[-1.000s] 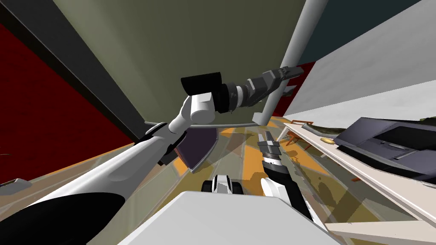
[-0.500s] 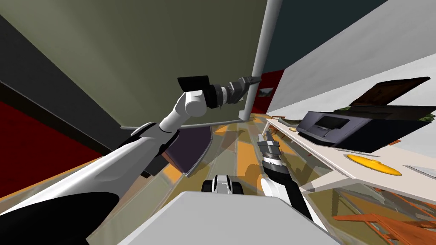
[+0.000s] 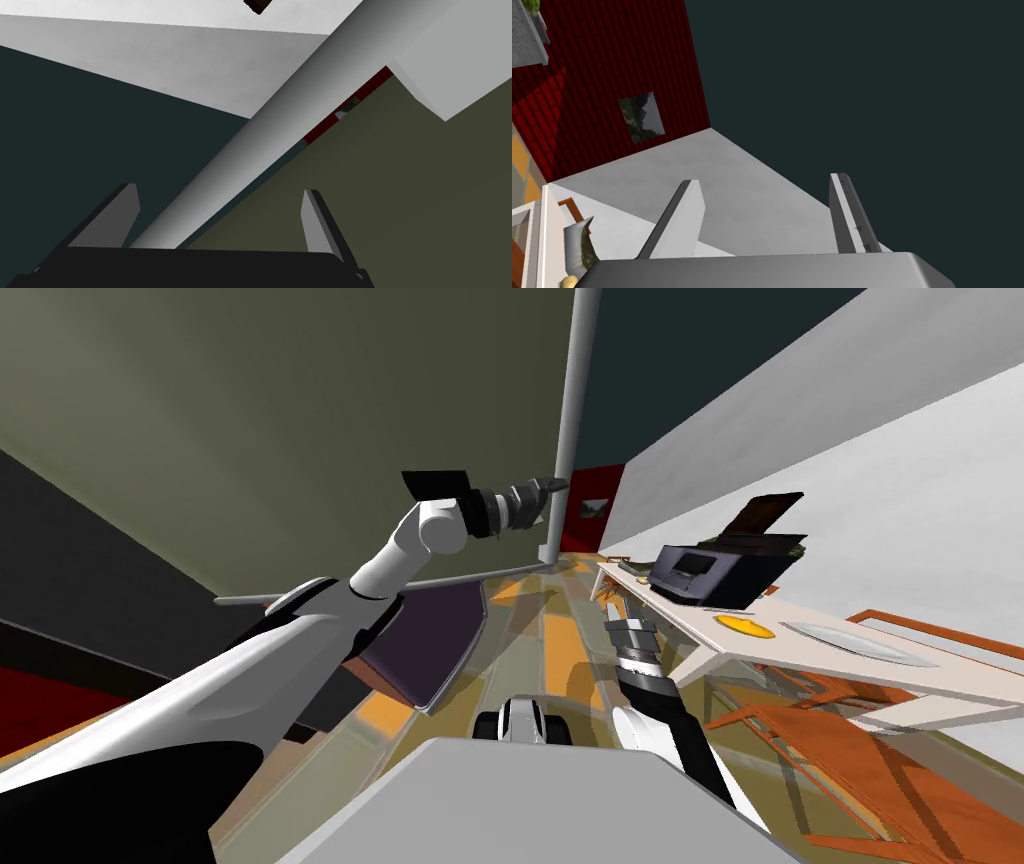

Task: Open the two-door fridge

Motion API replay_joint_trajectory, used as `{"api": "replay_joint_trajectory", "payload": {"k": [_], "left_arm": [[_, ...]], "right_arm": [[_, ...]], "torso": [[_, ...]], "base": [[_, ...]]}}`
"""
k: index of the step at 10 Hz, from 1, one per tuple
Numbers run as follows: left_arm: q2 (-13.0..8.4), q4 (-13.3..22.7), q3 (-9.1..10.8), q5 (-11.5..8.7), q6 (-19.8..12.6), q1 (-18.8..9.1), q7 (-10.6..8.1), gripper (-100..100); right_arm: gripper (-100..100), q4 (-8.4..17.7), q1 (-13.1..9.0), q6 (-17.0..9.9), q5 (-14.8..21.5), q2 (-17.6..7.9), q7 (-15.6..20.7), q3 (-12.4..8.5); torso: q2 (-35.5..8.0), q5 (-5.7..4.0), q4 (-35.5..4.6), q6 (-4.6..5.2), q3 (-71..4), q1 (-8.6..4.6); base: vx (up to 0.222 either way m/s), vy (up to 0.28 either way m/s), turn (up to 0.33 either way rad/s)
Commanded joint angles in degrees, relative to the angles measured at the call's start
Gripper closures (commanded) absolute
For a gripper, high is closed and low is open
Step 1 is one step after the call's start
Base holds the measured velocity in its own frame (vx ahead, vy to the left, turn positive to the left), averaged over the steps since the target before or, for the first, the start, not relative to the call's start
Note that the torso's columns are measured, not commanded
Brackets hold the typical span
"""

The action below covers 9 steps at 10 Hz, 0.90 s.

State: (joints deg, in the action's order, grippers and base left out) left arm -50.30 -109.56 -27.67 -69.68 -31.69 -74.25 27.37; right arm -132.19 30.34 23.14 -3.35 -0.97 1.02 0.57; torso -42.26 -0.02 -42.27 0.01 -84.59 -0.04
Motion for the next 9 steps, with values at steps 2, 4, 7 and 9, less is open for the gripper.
{"api": "replay_joint_trajectory", "payload": {"k": [2,4,7,9], "left_arm": [[-6.7,4.0,2.6,-6.0,0.1,2.2,4.99,-100],[-9.1,4.0,2.6,-6.0,0.1,2.2,4.99,-100],[-14.6,7.9,4.78,-11.3,0.5,4.4,9.82,-100],[-18.1,9.9,5.88,-13.3,0.7,5.5,12.23,-100]], "right_arm": [[0,0.0,0.0,0.0,0.0,0.0,0.0,0.0],[0,0.0,0.0,0.0,0.0,0.0,0.0,0.0],[0,0.0,0.0,0.0,0.0,0.0,0.0,0.0],[0,0.0,0.0,0.0,0.0,0.0,0.0,0.0]], "torso": [[0.0,0.01,0.0,-0.03,0.0,0.03],[0.0,0.03,0.0,-0.03,0.0,0.07],[-0.1,0.02,0.0,-0.07,0.0,0.05],[-0.1,0.01,-0.1,-0.04,0.1,0.04]], "base": [[-0.099,-0.014,-0.347],[-0.064,-0.011,-0.192],[-0.079,-0.03,-0.379],[-0.095,-0.04,-0.335]]}}
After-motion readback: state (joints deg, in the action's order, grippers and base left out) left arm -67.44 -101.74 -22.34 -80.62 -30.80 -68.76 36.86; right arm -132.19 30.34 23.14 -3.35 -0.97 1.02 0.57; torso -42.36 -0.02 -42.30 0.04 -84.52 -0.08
